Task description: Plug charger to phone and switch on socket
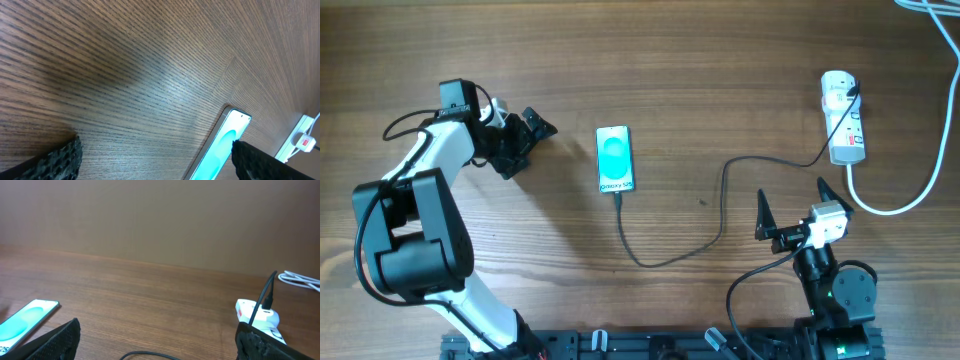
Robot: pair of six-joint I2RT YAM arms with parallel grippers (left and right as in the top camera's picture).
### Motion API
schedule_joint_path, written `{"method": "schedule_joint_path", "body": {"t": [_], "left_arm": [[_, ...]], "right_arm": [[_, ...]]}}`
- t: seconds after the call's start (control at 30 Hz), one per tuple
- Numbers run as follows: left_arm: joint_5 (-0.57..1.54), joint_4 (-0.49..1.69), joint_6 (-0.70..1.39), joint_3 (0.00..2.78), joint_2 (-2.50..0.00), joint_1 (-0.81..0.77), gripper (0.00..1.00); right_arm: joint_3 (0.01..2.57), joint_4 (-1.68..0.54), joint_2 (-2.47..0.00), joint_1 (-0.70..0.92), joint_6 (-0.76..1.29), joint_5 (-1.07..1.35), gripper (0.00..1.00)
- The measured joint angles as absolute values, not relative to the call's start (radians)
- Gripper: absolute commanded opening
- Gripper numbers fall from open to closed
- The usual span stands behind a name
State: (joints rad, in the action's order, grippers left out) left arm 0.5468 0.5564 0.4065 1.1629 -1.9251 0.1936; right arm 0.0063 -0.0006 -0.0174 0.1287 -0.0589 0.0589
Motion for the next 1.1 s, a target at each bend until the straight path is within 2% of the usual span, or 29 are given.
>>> {"method": "schedule_joint_path", "body": {"t": [0.33, 0.47, 0.6, 0.83, 1.1], "left_arm": [[0.536, 0.558, 0.406, 1.163, -1.914, 0.190, 1.00], [0.520, 0.562, 0.406, 1.158, -1.810, 0.190, 1.00], [0.520, 0.556, 0.406, 1.157, -1.473, 0.190, 1.00], [0.520, 0.557, 0.406, 1.157, -1.073, 0.190, 1.00], [0.520, 0.558, 0.406, 1.157, -0.826, 0.190, 1.00]], "right_arm": [[0.006, -0.001, -0.017, 0.129, -0.059, 0.059, 1.00], [0.006, -0.001, -0.017, 0.129, -0.059, 0.059, 1.00], [0.006, -0.001, -0.017, 0.129, -0.059, 0.059, 1.00], [0.006, -0.001, -0.017, 0.129, -0.059, 0.059, 1.00], [0.006, -0.001, -0.017, 0.129, -0.059, 0.059, 1.00]]}}
